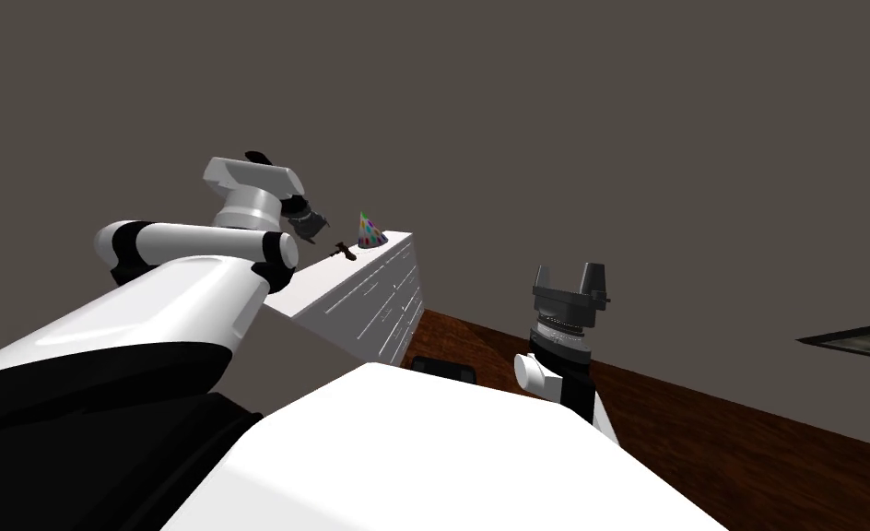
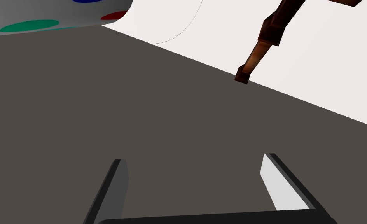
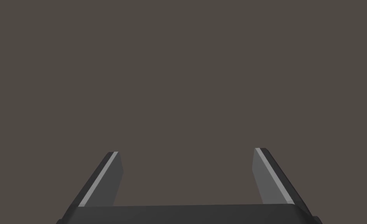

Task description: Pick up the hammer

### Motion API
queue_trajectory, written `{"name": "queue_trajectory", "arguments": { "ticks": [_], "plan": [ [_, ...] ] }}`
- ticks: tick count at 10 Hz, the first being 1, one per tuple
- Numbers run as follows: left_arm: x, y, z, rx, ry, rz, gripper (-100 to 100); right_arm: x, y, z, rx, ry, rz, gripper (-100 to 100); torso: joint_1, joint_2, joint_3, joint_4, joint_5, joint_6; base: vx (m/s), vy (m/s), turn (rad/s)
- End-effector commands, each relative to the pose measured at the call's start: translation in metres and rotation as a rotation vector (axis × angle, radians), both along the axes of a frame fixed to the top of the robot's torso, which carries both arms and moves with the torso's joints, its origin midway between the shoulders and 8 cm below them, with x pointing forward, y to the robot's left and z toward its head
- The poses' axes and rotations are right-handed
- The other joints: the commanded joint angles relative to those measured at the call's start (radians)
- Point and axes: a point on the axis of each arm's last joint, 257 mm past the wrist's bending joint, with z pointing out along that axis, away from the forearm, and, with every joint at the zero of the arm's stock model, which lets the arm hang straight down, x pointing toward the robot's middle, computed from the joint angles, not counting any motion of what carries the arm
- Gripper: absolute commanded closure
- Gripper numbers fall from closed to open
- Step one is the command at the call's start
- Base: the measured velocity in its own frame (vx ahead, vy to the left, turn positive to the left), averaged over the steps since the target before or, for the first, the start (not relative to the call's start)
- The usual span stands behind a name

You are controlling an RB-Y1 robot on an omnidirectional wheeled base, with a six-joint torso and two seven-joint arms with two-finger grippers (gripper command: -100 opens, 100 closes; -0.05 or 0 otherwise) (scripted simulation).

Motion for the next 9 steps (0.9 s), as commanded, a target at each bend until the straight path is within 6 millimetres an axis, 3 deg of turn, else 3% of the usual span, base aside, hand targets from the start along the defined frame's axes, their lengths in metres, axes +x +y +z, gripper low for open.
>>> {"name": "queue_trajectory", "arguments": {
  "ticks": [1, 2, 3, 5, 6, 7, 9],
  "plan": [
    [-0.012, -0.004, -0.011, -0.055, 0.04, 0.015, -100, 0.0, 0.0, 0.0, 0.0, 0.0, 0.0, 0, 0.0, 0.0, 0.0, 0.0, 0.0, 0.0, -0.015, 0.082, -0.125],
    [-0.019, -0.01, -0.008, -0.097, 0.05, 0.023, -100, 0.0, 0.0, 0.0, 0.0, 0.0, 0.0, 0, 0.0, 0.0, 0.0, 0.0, 0.001, -0.001, -0.027, 0.092, -0.191],
    [-0.027, -0.013, -0.021, -0.131, 0.087, 0.034, -100, 0.0, 0.0, 0.0, 0.0, 0.0, 0.0, 0, 0.001, 0.001, 0.0, 0.0, 0.001, 0.0, -0.012, 0.089, -0.118],
    [-0.031, -0.014, -0.028, -0.149, 0.104, 0.04, -100, 0.0, 0.0, 0.0, 0.0, 0.0, 0.0, 0, -0.001, -0.001, 0.0, 0.0, 0.001, -0.002, 0.004, 0.018, 0.02],
    [-0.041, -0.025, -0.027, -0.203, 0.134, 0.044, -100, 0.0, 0.0, 0.0, 0.0, 0.0, 0.0, 0, -0.004, -0.001, -0.001, 0.0, 0.0, -0.001, 0.0, 0.059, -0.157],
    [-0.046, -0.025, -0.038, -0.225, 0.153, 0.054, -100, 0.0, 0.0, 0.0, 0.0, 0.0, 0.0, 0, -0.002, -0.001, -0.001, 0.0, 0.0, 0.0, -0.005, 0.073, -0.14],
    [-0.04, -0.025, -0.024, -0.197, 0.128, 0.042, -100, 0.0, 0.0, 0.0, 0.0, 0.0, 0.0, 0, -0.002, -0.001, 0.0, 0.0, 0.0, -0.001, -0.004, 0.018, 0.012]
  ]
}}
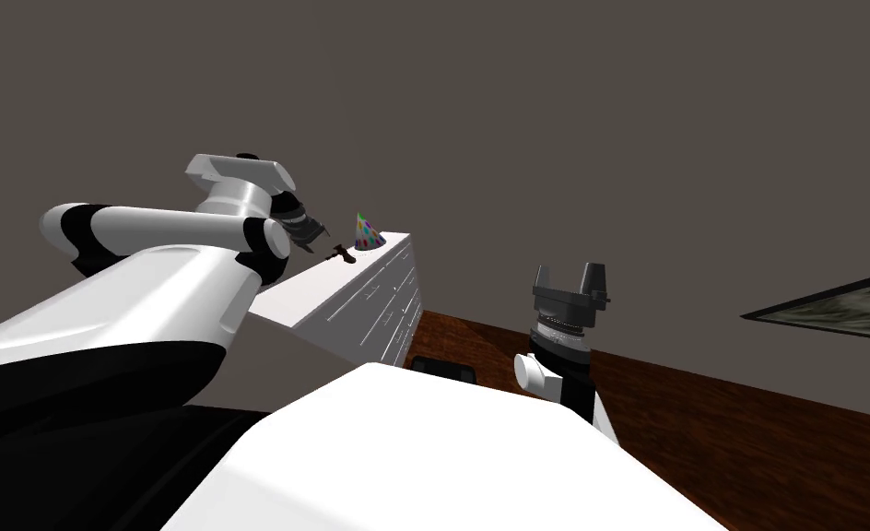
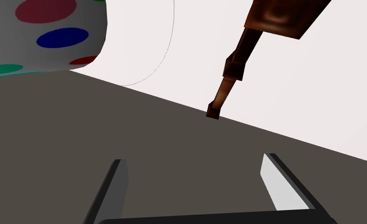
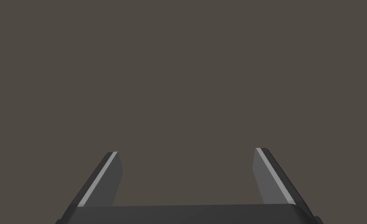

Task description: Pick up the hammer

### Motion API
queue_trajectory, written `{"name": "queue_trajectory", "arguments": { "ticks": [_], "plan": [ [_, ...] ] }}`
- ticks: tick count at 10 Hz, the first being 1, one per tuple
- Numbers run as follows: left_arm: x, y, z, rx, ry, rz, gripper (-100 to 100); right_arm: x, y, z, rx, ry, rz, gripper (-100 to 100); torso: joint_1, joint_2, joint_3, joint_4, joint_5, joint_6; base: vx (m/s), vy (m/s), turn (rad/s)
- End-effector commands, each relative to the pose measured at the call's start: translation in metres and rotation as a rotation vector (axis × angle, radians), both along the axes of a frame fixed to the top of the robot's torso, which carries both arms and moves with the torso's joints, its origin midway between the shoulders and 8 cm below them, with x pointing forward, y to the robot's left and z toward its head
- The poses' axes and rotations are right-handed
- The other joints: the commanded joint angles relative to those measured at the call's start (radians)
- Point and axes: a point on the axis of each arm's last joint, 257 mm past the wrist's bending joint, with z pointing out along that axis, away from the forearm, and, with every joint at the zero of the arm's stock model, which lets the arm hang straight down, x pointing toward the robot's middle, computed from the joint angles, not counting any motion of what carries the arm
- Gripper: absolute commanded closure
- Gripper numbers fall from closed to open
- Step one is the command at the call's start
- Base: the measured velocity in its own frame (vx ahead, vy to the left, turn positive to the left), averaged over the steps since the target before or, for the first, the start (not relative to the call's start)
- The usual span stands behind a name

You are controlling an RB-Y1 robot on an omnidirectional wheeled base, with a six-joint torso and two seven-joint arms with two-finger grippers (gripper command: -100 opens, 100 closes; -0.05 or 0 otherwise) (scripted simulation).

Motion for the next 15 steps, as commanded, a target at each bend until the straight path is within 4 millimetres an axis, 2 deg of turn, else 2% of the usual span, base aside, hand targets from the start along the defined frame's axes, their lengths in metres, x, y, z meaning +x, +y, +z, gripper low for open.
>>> {"name": "queue_trajectory", "arguments": {
  "ticks": [1, 3, 4, 5, 6, 7, 8, 11, 12, 14, 15],
  "plan": [
    [-0.005, -0.001, -0.013, -0.026, 0.02, 0.009, -100, 0.0, 0.0, 0.0, 0.0, 0.0, 0.0, 0, 0.0, 0.0, 0.0, 0.0, 0.0, 0.0, 0.001, -0.007, 0.0],
    [-0.005, -0.001, -0.013, -0.026, 0.02, 0.009, -100, 0.0, 0.0, 0.0, 0.0, 0.0, 0.0, 0, -0.001, 0.0, 0.0, 0.0, 0.0, 0.0, 0.0, -0.004, -0.001],
    [-0.015, -0.014, -0.015, -0.085, 0.055, 0.013, -100, 0.0, 0.0, 0.0, 0.0, 0.0, 0.0, 0, -0.001, 0.0, 0.0, 0.0, 0.0, 0.0, -0.009, 0.043, -0.132],
    [-0.019, -0.015, -0.022, -0.101, 0.069, 0.019, -100, 0.0, 0.0, 0.0, 0.0, 0.0, 0.0, 0, 0.001, 0.0, 0.0, 0.0, 0.0, 0.001, -0.012, 0.079, -0.128],
    [-0.028, -0.026, -0.028, -0.157, 0.102, 0.024, -100, 0.0, 0.0, 0.0, 0.0, 0.0, 0.0, 0, 0.004, 0.0, 0.0, 0.0, 0.001, 0.0, 0.001, 0.089, -0.16],
    [-0.015, -0.03, -0.016, -0.156, 0.044, 0.012, -100, 0.0, 0.0, 0.0, 0.0, 0.0, 0.0, 0, 0.004, 0.0, 0.0, 0.0, 0.0, 0.0, 0.0, 0.074, -0.075],
    [-0.018, -0.028, -0.019, -0.156, 0.055, 0.015, -100, 0.0, 0.0, 0.0, 0.0, 0.0, 0.0, 0, 0.004, 0.0, 0.0, 0.0, 0.001, 0.0, -0.002, 0.036, 0.011],
    [-0.033, -0.031, -0.033, -0.183, 0.118, 0.028, -100, 0.0, 0.0, 0.0, 0.0, 0.0, 0.0, 0, 0.0, 0.0, 0.0, 0.0, 0.0, 0.0, 0.0, 0.001, 0.004],
    [-0.04, -0.04, -0.036, -0.219, 0.147, 0.029, -100, 0.0, 0.0, 0.0, 0.0, 0.0, 0.0, 0, -0.001, -0.001, 0.0, 0.0, 0.0, 0.0, -0.004, 0.036, -0.146],
    [-0.044, -0.043, -0.037, -0.23, 0.16, 0.029, -100, 0.0, 0.0, 0.0, 0.0, 0.0, 0.0, 0, 0.003, -0.001, 0.0, 0.0, 0.001, 0.0, 0.0, 0.046, -0.032],
    [-0.053, -0.055, -0.042, -0.28, 0.196, 0.032, -100, 0.0, 0.0, 0.0, 0.0, 0.0, 0.0, 0, 0.002, -0.001, 0.0, 0.0, 0.001, 0.0, -0.002, 0.045, -0.071]
  ]
}}
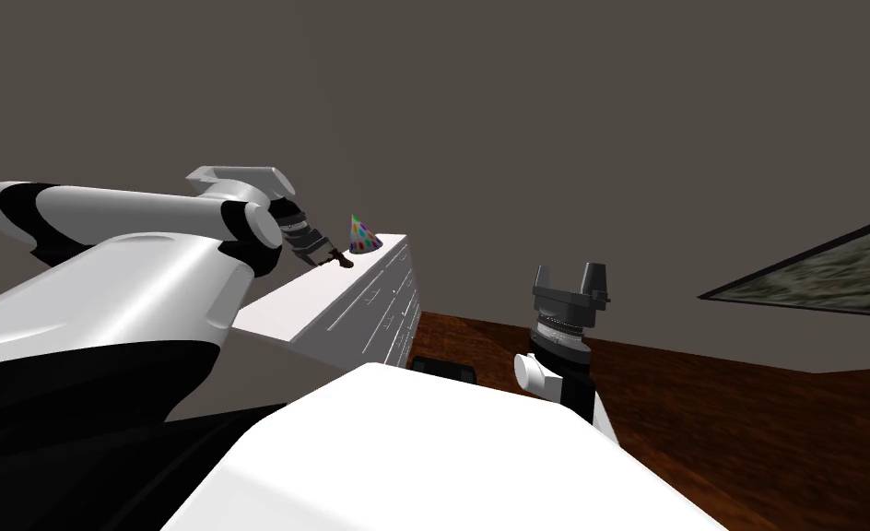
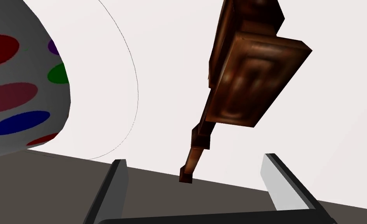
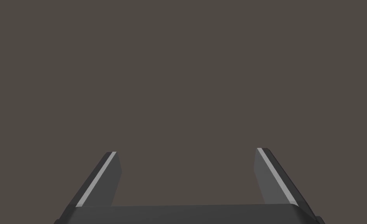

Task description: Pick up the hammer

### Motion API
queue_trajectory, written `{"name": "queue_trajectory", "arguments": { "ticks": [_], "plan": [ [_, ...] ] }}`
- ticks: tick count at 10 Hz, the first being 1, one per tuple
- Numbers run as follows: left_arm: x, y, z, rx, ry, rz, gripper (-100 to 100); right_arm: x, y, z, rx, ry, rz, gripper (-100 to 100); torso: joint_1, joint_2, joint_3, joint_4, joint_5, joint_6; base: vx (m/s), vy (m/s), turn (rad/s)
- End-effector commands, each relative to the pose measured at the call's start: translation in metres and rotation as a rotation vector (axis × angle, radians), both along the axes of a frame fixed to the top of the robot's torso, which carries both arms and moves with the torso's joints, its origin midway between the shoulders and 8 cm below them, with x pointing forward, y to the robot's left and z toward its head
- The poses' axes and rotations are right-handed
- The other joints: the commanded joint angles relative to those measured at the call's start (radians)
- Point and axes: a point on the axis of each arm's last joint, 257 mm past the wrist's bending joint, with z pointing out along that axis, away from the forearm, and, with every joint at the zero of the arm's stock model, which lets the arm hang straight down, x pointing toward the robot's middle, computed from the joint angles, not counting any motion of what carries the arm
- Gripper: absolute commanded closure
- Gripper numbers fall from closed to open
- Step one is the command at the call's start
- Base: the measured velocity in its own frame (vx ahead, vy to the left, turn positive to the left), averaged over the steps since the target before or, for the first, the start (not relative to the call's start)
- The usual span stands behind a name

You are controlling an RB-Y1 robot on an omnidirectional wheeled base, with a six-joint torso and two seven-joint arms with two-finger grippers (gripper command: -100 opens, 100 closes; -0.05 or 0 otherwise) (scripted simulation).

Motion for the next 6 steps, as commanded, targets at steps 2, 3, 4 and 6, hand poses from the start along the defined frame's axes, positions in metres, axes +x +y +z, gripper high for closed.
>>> {"name": "queue_trajectory", "arguments": {
  "ticks": [2, 3, 4, 6],
  "plan": [
    [-0.006, -0.008, -0.003, -0.031, 0.026, 0.001, -100, 0.0, 0.0, 0.0, 0.0, 0.0, 0.0, 0, 0.0, 0.0, 0.0, 0.0, 0.0, 0.0, 0.004, 0.038, -0.048],
    [-0.006, -0.008, -0.003, -0.03, 0.025, 0.0, -100, 0.0, 0.0, 0.0, 0.0, 0.0, 0.0, 0, -0.001, 0.0, 0.0, 0.0, 0.0, 0.0, 0.0, 0.0, 0.0],
    [-0.015, -0.019, -0.007, -0.074, 0.059, 0.001, -100, 0.0, 0.0, 0.0, 0.0, 0.0, 0.0, 0, -0.002, 0.0, 0.0, 0.0, 0.0, 0.0, 0.004, 0.022, -0.087],
    [-0.022, -0.028, -0.01, -0.108, 0.087, 0.002, -100, 0.0, 0.0, 0.0, 0.0, 0.0, 0.0, 0, 0.0, 0.0, 0.0, 0.0, 0.0, 0.0, 0.001, 0.059, -0.086]
  ]
}}
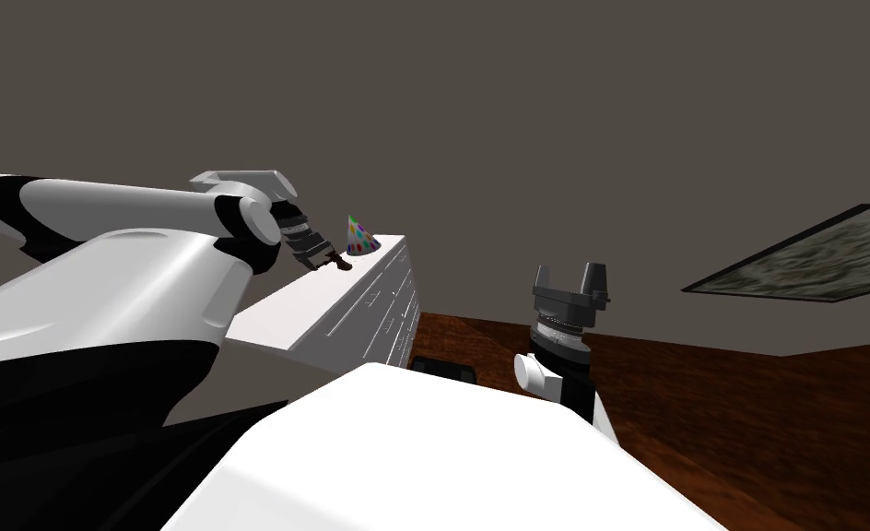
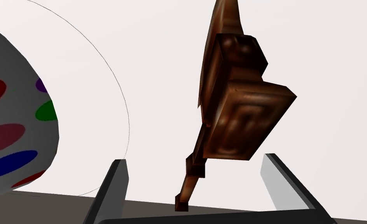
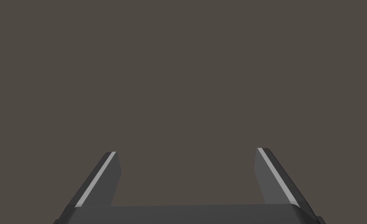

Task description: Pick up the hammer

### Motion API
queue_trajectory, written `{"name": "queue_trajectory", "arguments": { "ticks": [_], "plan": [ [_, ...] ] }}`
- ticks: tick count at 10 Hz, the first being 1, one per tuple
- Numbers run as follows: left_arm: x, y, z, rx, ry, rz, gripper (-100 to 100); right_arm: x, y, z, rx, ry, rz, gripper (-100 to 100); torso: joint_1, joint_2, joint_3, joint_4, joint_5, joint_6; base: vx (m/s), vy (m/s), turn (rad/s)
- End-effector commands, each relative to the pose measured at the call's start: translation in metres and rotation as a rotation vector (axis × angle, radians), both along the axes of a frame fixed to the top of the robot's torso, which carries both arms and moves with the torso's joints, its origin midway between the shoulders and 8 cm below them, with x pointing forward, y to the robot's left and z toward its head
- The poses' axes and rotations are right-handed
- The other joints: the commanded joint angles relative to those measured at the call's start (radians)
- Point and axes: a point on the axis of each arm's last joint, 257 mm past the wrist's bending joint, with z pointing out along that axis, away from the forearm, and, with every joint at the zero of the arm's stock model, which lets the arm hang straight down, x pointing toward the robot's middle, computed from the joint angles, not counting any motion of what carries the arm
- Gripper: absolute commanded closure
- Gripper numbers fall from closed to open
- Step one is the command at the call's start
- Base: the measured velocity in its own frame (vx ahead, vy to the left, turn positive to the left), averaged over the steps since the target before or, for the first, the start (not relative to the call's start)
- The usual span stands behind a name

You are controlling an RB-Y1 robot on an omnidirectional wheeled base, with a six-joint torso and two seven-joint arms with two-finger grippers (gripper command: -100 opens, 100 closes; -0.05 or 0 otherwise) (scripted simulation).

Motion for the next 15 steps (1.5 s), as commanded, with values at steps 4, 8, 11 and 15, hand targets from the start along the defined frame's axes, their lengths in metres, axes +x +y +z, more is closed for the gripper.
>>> {"name": "queue_trajectory", "arguments": {
  "ticks": [4, 8, 11, 15],
  "plan": [
    [-0.008, -0.011, -0.001, -0.038, 0.032, 0.0, -100, 0.0, 0.0, 0.0, 0.0, 0.0, 0.0, 0, -0.002, 0.0, 0.0, 0.0, -0.001, 0.0, 0.004, 0.019, -0.024],
    [0.002, -0.013, -0.016, -0.032, 0.025, -0.005, -100, 0.0, 0.0, 0.0, 0.0, 0.0, 0.0, 0, -0.004, 0.002, 0.001, 0.001, -0.001, 0.0, -0.024, -0.008, 0.003],
    [0.006, -0.012, -0.014, -0.019, 0.013, -0.009, 100, 0.0, 0.0, 0.0, 0.0, 0.0, 0.0, 0, -0.004, 0.001, 0.001, 0.0, -0.001, 0.0, -0.007, -0.002, 0.001],
    [0.007, -0.012, -0.013, -0.02, 0.011, -0.011, 100, 0.0, 0.0, 0.0, 0.0, 0.0, 0.0, 0, -0.003, -0.001, -0.001, -0.001, -0.001, 0.0, 0.0, 0.0, 0.0]
  ]
}}
